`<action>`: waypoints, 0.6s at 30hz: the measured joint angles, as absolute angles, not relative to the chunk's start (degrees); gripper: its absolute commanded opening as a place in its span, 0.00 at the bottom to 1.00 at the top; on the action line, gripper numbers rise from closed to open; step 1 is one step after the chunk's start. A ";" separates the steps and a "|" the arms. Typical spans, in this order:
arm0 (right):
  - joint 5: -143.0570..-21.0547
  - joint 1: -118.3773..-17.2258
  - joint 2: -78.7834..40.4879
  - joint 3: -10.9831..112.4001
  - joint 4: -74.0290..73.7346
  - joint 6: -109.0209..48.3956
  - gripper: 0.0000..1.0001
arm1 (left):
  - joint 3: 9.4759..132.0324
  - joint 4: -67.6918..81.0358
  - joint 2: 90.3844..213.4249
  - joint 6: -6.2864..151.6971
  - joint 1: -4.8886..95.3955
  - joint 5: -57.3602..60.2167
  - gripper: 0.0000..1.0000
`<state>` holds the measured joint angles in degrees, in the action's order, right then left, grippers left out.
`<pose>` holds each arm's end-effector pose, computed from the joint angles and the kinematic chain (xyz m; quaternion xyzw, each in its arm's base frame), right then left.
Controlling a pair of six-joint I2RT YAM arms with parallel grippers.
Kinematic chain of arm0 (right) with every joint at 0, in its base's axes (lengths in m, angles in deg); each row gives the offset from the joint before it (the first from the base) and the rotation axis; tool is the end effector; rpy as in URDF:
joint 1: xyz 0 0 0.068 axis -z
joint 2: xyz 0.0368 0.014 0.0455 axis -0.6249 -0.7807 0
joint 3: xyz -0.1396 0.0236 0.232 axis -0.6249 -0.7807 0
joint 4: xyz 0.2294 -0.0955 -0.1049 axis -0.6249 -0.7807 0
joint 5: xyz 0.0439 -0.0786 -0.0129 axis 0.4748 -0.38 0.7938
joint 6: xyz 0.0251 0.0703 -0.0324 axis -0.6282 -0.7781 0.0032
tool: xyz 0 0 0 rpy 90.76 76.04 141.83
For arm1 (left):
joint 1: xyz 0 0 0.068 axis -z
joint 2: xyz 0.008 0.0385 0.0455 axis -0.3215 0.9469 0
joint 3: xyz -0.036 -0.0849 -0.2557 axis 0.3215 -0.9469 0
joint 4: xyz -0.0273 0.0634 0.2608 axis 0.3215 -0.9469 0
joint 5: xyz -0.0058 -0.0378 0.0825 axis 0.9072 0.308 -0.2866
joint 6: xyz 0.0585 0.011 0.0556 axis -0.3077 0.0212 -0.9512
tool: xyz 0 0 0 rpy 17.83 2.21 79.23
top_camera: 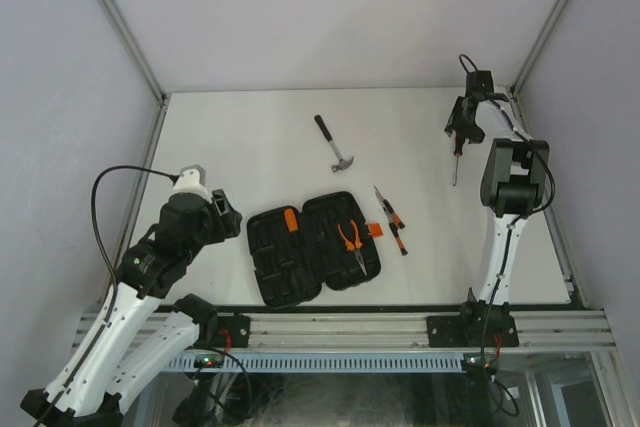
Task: Sort the tools into containers
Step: Pick up the screwdriver from the center of the board.
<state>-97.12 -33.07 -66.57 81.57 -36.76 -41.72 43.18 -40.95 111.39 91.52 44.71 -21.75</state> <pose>0.5118 -0.0594 0.1560 0.2154 0.9378 -0.0329 0.2701 0.1516 -0.0536 0.2826 -0.0932 0.8798 -0.1113 0.4526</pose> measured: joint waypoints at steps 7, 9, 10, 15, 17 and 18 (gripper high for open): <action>-97.16 -33.07 -71.62 88.17 -41.70 -39.11 0.50 | 43.18 -40.97 111.61 91.54 44.71 -21.82 0.61; -97.14 -33.07 -71.80 88.17 -42.69 -38.55 0.47 | 43.18 -40.97 111.87 91.52 44.71 -21.84 0.61; -97.14 -33.07 -71.93 88.19 -43.12 -38.22 0.47 | 43.18 -40.97 112.01 91.52 44.71 -21.82 0.61; -97.14 -33.00 -73.46 89.88 -44.68 -37.48 0.44 | 43.18 -40.97 112.25 91.52 44.71 -21.82 0.61; -97.14 -32.96 -74.03 90.23 -44.94 -37.34 0.42 | 43.18 -40.97 112.25 91.52 44.71 -21.82 0.61; -97.14 -32.92 -74.31 90.38 -45.24 -37.30 0.42 | 43.18 -40.97 112.25 91.54 44.71 -21.82 0.61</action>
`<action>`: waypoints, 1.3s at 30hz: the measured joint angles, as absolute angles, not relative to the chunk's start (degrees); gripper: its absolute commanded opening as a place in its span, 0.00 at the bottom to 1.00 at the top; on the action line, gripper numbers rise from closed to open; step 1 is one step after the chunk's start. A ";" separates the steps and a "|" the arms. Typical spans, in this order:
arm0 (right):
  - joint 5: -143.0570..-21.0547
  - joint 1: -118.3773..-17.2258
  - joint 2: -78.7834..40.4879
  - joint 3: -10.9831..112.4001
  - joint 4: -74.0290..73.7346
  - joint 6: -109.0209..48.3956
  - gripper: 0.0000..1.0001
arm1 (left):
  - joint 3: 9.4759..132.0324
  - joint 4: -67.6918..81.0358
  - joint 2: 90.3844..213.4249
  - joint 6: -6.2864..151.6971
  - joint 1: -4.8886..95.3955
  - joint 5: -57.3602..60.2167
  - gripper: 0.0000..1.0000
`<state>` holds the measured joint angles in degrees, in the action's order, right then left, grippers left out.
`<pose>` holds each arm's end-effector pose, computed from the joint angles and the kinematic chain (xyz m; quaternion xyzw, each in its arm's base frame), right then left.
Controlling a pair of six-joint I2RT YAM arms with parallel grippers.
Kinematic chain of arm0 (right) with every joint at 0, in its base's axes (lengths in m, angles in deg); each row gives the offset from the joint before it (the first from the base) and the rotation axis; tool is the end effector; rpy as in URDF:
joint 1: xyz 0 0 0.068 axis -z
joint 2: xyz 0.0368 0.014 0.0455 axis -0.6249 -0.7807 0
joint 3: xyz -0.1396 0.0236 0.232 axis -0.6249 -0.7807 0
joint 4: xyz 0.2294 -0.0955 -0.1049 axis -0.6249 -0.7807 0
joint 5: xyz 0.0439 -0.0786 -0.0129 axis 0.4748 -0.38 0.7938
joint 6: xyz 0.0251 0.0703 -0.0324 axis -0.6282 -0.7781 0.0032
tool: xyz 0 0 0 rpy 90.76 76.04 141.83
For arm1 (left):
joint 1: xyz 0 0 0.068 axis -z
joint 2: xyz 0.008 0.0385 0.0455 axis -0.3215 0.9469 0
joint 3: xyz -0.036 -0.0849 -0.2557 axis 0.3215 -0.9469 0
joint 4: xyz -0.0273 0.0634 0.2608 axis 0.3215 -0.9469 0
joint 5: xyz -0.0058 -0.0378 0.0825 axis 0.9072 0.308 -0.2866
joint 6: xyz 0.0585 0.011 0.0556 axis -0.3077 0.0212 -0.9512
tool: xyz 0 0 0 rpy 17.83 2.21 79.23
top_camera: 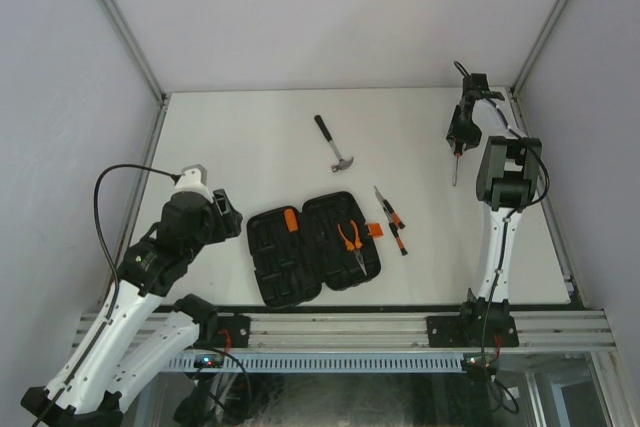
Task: Sort the tools into containers
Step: Pick up the screwdriver from the center of the board.
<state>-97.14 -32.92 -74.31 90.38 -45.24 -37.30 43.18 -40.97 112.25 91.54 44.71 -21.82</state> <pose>0.5219 -0.0618 0.1284 0.1789 0.9608 -0.0491 0.2061 0.1539 -0.0546 0.2804 -0.0929 0.8832 -0.1073 0.4470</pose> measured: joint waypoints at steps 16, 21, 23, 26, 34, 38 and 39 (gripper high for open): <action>-96.18 -32.74 -74.09 89.48 -44.83 -36.51 0.09 | 43.18 -40.99 112.38 91.52 44.71 -21.82 0.61; -96.48 -32.70 -69.57 81.77 -40.22 -36.75 0.00 | 43.18 -40.97 111.85 91.52 44.71 -21.82 0.61; -96.46 -32.63 -67.47 79.41 -39.41 -36.78 0.00 | 43.18 -40.97 111.68 91.52 44.71 -21.82 0.61; -95.96 -32.59 -63.80 76.96 -37.75 -36.93 0.00 | 43.18 -40.97 111.68 91.52 44.71 -21.79 0.61; -91.57 -32.54 -47.38 65.11 -28.41 -39.33 0.00 | 43.18 -40.95 111.57 91.50 44.71 -21.75 0.61; -89.16 -33.13 -40.17 59.63 -24.30 -40.93 0.00 | 43.18 -40.91 111.00 91.52 44.71 -21.73 0.61; -88.96 -33.64 -38.36 58.25 -23.36 -41.30 0.00 | 43.18 -40.91 110.89 91.52 44.71 -21.73 0.61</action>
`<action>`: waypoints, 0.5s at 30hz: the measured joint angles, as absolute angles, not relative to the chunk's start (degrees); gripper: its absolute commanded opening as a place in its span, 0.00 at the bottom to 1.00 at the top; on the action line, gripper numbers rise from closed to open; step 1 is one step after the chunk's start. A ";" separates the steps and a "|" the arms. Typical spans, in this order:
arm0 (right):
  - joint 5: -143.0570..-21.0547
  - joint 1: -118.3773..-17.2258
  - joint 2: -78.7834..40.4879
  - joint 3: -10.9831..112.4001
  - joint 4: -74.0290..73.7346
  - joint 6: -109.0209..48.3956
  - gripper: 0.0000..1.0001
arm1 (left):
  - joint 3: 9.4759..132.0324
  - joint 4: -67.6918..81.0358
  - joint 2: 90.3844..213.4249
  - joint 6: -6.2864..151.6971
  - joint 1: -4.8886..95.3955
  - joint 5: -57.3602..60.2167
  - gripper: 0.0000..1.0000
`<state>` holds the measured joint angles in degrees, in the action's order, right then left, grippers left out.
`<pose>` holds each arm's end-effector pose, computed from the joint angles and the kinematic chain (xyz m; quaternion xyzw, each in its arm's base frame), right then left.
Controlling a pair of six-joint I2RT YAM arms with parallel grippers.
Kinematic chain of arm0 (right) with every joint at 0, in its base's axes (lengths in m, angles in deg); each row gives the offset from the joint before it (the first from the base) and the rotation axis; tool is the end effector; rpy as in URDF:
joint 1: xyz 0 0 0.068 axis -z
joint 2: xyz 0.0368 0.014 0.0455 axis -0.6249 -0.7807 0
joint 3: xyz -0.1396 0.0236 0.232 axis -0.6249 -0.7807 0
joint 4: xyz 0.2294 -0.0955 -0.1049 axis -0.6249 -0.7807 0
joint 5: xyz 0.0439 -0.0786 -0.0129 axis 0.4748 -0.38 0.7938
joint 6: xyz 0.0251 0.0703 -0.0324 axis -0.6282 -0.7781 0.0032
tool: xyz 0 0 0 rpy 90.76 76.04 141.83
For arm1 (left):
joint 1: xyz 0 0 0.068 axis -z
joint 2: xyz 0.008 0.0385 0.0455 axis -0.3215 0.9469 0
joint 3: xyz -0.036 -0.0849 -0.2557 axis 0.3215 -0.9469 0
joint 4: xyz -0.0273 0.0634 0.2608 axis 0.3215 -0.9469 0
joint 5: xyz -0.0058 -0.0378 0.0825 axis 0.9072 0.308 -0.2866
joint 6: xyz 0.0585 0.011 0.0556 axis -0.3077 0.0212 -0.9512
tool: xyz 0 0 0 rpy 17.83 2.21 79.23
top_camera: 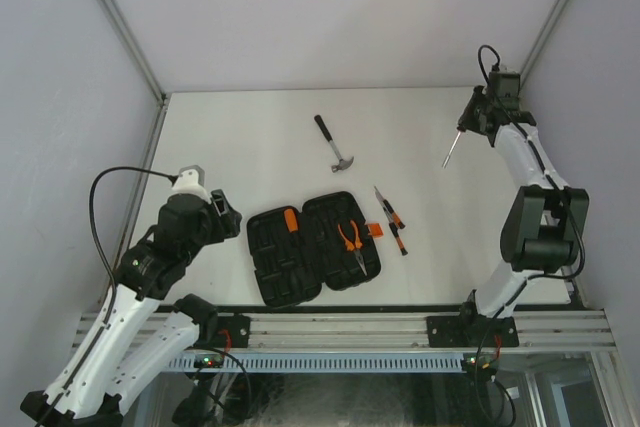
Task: Sort the tools into containers
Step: Pick up the screwdriver from the center of the board.
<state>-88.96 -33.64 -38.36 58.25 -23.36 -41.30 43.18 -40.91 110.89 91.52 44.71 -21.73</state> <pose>0.4348 -0.0374 0.2600 0.1774 0.8922 0.0521 0.4121 0.1503 -0.0530 0.2839 -0.0936 0.8777 -0.1137 0.4561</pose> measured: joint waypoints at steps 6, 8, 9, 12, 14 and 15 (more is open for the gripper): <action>-91.50 -39.80 -26.99 49.18 -17.00 -41.10 0.00 | 43.18 -40.51 110.82 91.52 44.71 -21.71 0.61; -92.59 -43.34 -23.08 46.67 -14.99 -40.84 0.00 | 43.18 -40.51 110.82 91.52 44.71 -21.68 0.61; -92.81 -44.67 -21.46 45.86 -14.23 -40.73 0.00 | 43.18 -40.51 110.82 91.52 44.71 -21.68 0.61; -92.72 -49.85 -15.43 42.03 -9.75 -40.27 0.00 | 43.16 -40.49 110.63 91.52 44.71 -21.68 0.61; -93.31 -52.41 -12.00 39.52 -7.02 -40.19 0.00 | 43.14 -40.49 110.26 91.52 44.71 -21.77 0.61; -94.10 -53.96 -10.25 38.08 -5.31 -40.19 0.00 | 43.14 -40.49 110.04 91.52 44.71 -21.90 0.62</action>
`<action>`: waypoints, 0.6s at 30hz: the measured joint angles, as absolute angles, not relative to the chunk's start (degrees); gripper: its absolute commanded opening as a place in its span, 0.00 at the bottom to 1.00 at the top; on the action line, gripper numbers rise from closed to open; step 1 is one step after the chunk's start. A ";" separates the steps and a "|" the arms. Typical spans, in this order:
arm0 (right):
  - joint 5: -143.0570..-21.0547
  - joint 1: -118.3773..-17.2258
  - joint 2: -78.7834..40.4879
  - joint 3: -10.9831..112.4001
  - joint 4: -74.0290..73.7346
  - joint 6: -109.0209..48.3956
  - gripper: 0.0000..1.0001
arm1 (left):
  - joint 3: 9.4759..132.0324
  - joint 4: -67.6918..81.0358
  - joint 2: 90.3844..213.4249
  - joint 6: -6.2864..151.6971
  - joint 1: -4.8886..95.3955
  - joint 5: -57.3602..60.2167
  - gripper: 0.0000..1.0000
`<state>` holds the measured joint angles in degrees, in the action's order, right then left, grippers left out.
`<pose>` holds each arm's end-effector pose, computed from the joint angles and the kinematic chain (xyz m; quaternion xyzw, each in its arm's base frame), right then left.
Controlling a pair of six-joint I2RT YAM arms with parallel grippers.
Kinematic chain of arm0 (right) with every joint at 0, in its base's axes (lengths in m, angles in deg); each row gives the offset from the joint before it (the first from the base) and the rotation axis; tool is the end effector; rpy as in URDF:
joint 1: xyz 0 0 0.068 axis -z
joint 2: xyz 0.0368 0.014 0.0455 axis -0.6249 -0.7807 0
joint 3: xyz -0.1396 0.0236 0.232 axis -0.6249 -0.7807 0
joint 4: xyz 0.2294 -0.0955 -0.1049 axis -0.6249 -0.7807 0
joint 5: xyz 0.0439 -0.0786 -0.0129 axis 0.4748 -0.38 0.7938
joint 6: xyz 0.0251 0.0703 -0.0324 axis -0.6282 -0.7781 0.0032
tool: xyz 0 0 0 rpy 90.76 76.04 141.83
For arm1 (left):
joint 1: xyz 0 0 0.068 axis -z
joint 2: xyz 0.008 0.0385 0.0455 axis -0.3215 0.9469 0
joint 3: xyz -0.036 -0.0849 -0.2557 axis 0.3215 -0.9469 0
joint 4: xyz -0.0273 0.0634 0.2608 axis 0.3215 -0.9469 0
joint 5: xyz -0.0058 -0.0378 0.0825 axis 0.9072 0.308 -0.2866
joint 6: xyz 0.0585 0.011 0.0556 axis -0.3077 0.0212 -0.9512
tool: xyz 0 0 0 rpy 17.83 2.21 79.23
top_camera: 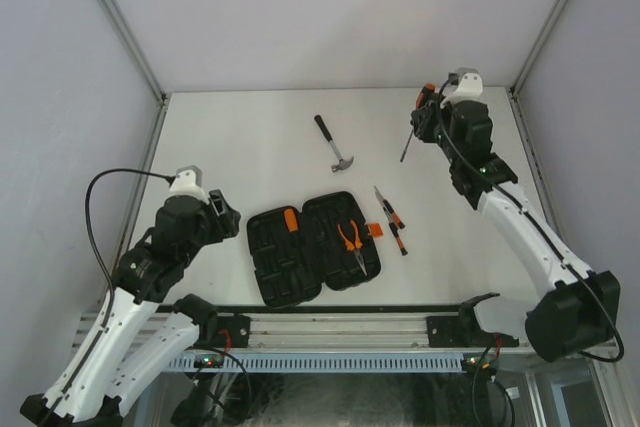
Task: Sort the tools into containers
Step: Pick up the screwdriver from the center of the board.
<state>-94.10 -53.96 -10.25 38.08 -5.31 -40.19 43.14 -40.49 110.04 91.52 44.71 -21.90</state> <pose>0.3286 0.0841 0.3453 0.0331 0.7921 0.1385 0.5936 0.1486 -0.0520 0.2865 -0.0953 0.8725 -0.1175 0.4646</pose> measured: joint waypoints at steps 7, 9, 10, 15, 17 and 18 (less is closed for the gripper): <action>-94.82 -63.23 -2.32 30.65 4.48 -38.77 0.00 | 42.81 -40.29 107.96 91.56 44.71 -23.00 0.65; -93.69 -65.02 -0.79 29.09 6.54 -36.84 0.00 | 42.81 -40.23 107.55 91.56 44.71 -23.15 0.65; -93.38 -67.36 -0.22 28.53 7.21 -35.90 0.00 | 42.77 -40.16 107.28 91.56 44.71 -23.19 0.66; -92.42 -73.92 3.65 23.94 10.54 -30.68 0.00 | 42.03 -39.97 104.42 91.58 44.71 -23.19 0.69; -91.61 -76.02 5.53 21.42 12.26 -28.03 0.00 | 41.72 -39.72 103.22 91.56 44.71 -23.08 0.69; -91.24 -77.31 6.73 19.72 13.35 -26.00 0.00 | 41.72 -39.66 102.87 91.56 44.71 -22.97 0.69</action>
<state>-91.24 -77.31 6.73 19.72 13.35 -26.00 41.72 -39.66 102.87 91.56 44.71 -22.97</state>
